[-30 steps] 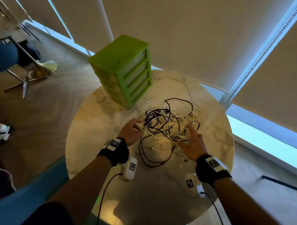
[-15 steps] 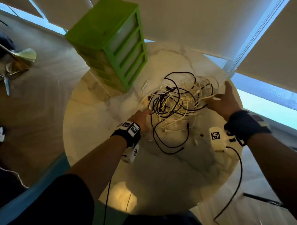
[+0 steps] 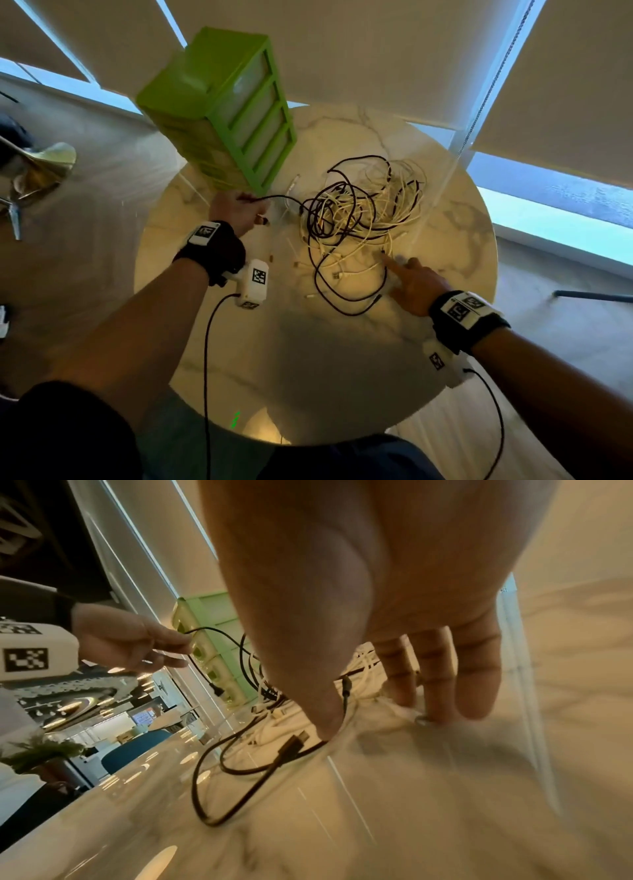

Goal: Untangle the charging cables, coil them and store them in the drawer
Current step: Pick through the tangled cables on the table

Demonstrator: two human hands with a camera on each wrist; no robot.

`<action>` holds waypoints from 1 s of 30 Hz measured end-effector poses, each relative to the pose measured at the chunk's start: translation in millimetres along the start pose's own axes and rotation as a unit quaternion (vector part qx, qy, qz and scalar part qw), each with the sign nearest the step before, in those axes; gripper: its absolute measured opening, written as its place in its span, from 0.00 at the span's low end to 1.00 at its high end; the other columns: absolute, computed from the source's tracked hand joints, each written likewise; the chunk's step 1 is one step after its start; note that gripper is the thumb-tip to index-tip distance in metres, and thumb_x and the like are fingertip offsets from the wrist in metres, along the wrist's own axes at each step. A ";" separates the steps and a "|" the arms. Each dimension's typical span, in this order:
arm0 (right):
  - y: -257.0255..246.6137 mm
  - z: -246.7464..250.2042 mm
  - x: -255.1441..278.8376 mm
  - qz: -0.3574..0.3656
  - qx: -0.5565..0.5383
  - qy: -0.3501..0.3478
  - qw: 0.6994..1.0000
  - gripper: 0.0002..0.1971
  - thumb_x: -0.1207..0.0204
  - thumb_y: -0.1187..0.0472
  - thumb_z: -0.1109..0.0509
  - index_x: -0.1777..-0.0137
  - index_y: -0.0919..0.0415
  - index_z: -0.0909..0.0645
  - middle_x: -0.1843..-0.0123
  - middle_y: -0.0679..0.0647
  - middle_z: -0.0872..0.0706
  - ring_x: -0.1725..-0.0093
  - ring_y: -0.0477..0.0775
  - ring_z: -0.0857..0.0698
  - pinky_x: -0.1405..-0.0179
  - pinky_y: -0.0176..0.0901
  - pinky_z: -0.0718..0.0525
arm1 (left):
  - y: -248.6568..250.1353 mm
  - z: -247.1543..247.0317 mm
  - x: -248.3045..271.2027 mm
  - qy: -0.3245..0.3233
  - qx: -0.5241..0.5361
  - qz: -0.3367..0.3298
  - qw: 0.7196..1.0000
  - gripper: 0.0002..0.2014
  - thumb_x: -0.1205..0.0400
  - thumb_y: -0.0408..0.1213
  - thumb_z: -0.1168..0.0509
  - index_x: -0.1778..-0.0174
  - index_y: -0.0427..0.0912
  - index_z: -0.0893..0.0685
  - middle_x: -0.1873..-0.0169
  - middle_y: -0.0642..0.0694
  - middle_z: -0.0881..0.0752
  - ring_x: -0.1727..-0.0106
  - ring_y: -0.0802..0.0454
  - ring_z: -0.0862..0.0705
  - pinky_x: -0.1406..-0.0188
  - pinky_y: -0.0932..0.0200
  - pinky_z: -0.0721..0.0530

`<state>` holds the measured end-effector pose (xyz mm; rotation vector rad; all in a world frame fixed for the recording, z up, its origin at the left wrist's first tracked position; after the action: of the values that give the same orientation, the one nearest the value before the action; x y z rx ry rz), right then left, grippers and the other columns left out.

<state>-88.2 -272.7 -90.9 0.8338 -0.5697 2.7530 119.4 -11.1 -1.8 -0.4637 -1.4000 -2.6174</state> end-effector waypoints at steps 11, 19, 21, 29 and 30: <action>-20.7 35.3 -31.1 0.007 0.028 -0.013 1.000 0.14 0.16 0.56 0.43 0.34 0.50 0.24 0.29 0.54 0.21 0.35 0.56 0.20 0.39 0.45 0.24 | 16.2 32.5 5.7 0.054 0.101 0.076 0.990 0.12 0.21 0.45 0.28 0.62 0.42 0.20 0.72 0.46 0.22 0.78 0.52 0.29 0.76 0.60 0.31; -54.1 106.1 -7.4 0.038 -0.525 0.236 0.817 0.06 0.21 0.63 0.29 0.60 0.57 0.17 0.70 0.51 0.23 0.76 0.50 0.29 0.77 0.36 0.29 | 20.8 24.3 -5.7 -0.049 -0.072 -0.036 0.996 0.16 0.22 0.30 0.31 0.41 0.51 0.19 0.66 0.46 0.23 0.73 0.52 0.29 0.78 0.63 0.32; -65.4 103.2 -7.9 0.041 -0.541 0.256 0.800 0.04 0.22 0.66 0.28 0.59 0.59 0.16 0.76 0.41 0.22 0.78 0.44 0.29 0.80 0.32 0.30 | 28.8 14.9 -3.2 -0.083 -0.049 -0.107 0.990 0.16 0.23 0.31 0.28 0.41 0.49 0.16 0.64 0.46 0.21 0.70 0.55 0.26 0.74 0.65 0.28; -85.4 111.6 -22.2 0.115 -0.382 0.316 0.861 0.05 0.25 0.62 0.25 0.62 0.52 0.12 0.68 0.53 0.17 0.69 0.44 0.26 0.65 0.37 0.25 | 66.6 -53.4 3.3 -0.353 0.064 -0.279 0.891 0.10 0.16 0.35 0.35 0.48 0.55 0.11 0.67 0.52 0.17 0.69 0.56 0.25 0.72 0.66 0.28; -86.9 113.3 -22.6 0.127 -0.319 0.311 0.886 0.04 0.25 0.59 0.25 0.60 0.50 0.13 0.65 0.52 0.18 0.68 0.43 0.25 0.62 0.39 0.25 | 68.8 -57.3 1.5 -0.362 0.075 -0.287 0.884 0.11 0.15 0.33 0.36 0.51 0.53 0.11 0.64 0.52 0.15 0.66 0.56 0.22 0.70 0.65 0.26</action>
<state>11.9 -243.7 9.2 -0.2836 -1.3777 2.5282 124.3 -96.9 23.0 -1.2788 -2.2335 -2.8586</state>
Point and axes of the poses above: each hand's wrist, its own x-axis away from the middle knuckle, its own z-axis out of the back of the hand, y = z × x, the point moved 2 cm from there along -x, towards the middle knuckle
